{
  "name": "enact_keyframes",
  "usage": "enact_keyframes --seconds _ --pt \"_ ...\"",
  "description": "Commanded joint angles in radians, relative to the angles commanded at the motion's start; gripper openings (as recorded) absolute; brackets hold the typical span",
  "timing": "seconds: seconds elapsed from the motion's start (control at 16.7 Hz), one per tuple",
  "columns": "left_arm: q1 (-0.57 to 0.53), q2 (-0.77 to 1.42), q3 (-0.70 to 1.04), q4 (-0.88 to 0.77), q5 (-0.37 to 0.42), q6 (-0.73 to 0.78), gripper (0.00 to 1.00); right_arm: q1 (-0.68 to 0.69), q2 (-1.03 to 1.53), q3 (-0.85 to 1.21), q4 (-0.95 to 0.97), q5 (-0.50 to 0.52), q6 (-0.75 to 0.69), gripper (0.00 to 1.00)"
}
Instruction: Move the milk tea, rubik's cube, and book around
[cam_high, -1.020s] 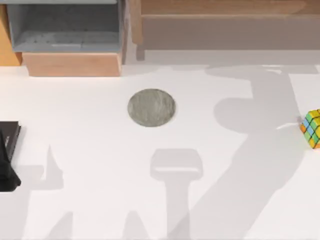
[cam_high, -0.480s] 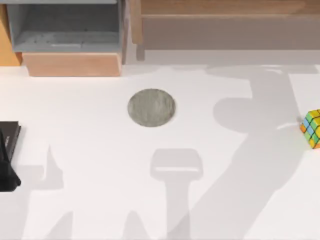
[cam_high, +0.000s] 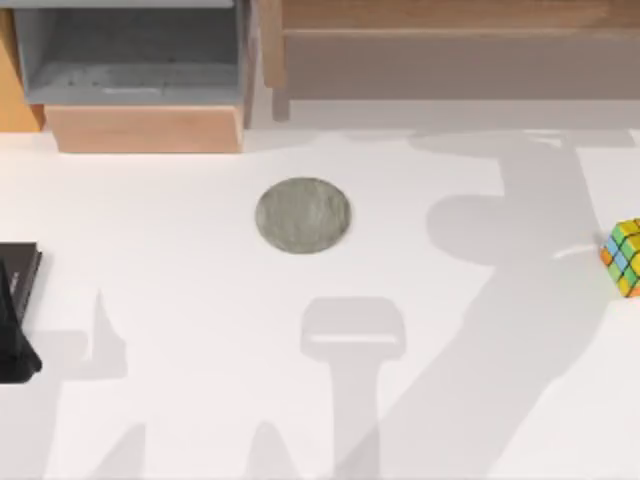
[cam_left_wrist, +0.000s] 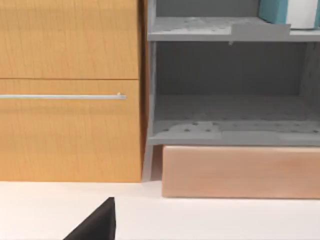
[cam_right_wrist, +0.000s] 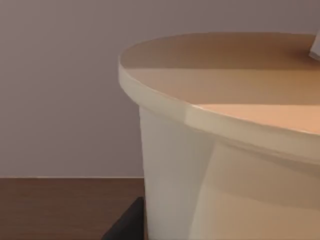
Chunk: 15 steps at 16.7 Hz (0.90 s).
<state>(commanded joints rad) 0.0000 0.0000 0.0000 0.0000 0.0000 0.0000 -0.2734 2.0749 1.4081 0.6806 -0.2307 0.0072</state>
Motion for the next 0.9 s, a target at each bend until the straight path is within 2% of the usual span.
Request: enact_keyframes --seconds 0.18,0.6,0.9 --pt "0.0 0.0 0.0 0.0 0.0 0.0 1.0 -0.012 -0.039 -0.04 0.013 -0.001 0.003 0.0" --pt "0.0 0.0 0.0 0.0 0.0 0.0 1.0 -0.048 -0.263 -0.334 0.067 -0.051 0.003 0.0" --pt "0.0 0.0 0.0 0.0 0.0 0.0 1.0 -0.045 -0.274 -0.348 0.071 -0.054 0.004 0.0"
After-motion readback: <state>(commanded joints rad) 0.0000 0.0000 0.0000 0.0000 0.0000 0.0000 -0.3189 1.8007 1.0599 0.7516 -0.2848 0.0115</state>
